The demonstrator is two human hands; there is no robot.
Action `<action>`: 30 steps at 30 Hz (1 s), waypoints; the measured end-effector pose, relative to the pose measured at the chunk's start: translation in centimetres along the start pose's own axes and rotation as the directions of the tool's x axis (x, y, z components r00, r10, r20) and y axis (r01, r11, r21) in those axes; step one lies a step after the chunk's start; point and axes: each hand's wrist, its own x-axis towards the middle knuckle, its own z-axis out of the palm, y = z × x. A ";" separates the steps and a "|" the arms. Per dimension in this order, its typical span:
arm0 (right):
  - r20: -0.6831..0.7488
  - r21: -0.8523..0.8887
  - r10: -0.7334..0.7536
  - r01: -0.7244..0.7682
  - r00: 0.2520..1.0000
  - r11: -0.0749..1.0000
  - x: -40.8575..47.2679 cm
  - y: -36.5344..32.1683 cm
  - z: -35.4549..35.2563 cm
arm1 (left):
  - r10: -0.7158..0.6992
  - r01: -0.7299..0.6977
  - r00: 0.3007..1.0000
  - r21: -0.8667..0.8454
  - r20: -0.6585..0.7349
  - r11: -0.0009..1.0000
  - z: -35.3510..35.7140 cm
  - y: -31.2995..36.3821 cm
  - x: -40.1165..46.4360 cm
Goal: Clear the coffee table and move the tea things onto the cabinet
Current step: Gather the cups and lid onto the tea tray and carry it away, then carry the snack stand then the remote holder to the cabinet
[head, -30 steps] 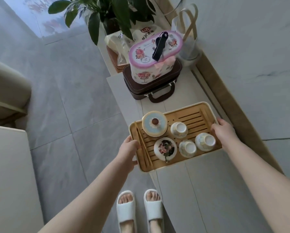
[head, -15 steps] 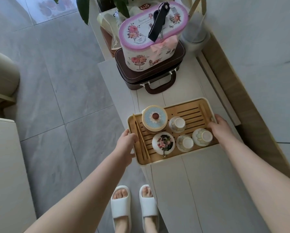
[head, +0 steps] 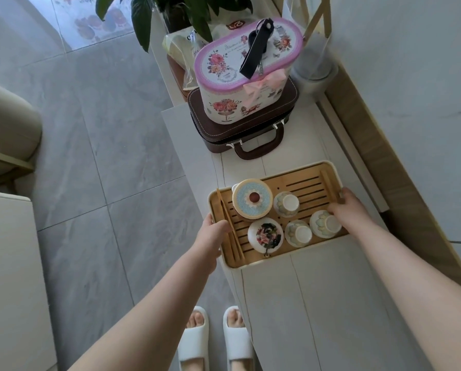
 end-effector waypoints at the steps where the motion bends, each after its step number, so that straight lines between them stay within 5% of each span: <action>1: -0.012 -0.027 -0.003 0.003 1.000 1.000 -0.1 -0.2 0.2 | 0.005 -0.005 1.000 0.033 -0.008 0.999 0.1 0.0 0.1; 7: -0.080 -0.195 -0.141 0.123 0.987 0.973 -5.9 -2.7 -0.2 | 0.083 -0.068 0.995 0.241 -0.053 0.968 -0.1 0.4 -4.6; 14: 0.108 -0.353 -0.399 0.410 0.911 0.841 -17.7 -5.4 1.3 | 0.272 -0.224 0.962 0.536 -0.011 0.814 -1.1 0.0 -13.8; 18: 0.220 -0.441 -0.487 0.532 0.845 0.723 -23.0 -6.4 2.8 | 0.326 -0.193 0.942 0.664 -0.080 0.722 -4.1 -0.6 -18.2; 30: 0.542 -0.541 -0.535 0.756 0.648 0.368 -35.7 -11.4 14.7 | 0.213 -0.002 0.886 0.457 -0.411 0.889 -18.9 -8.9 -27.6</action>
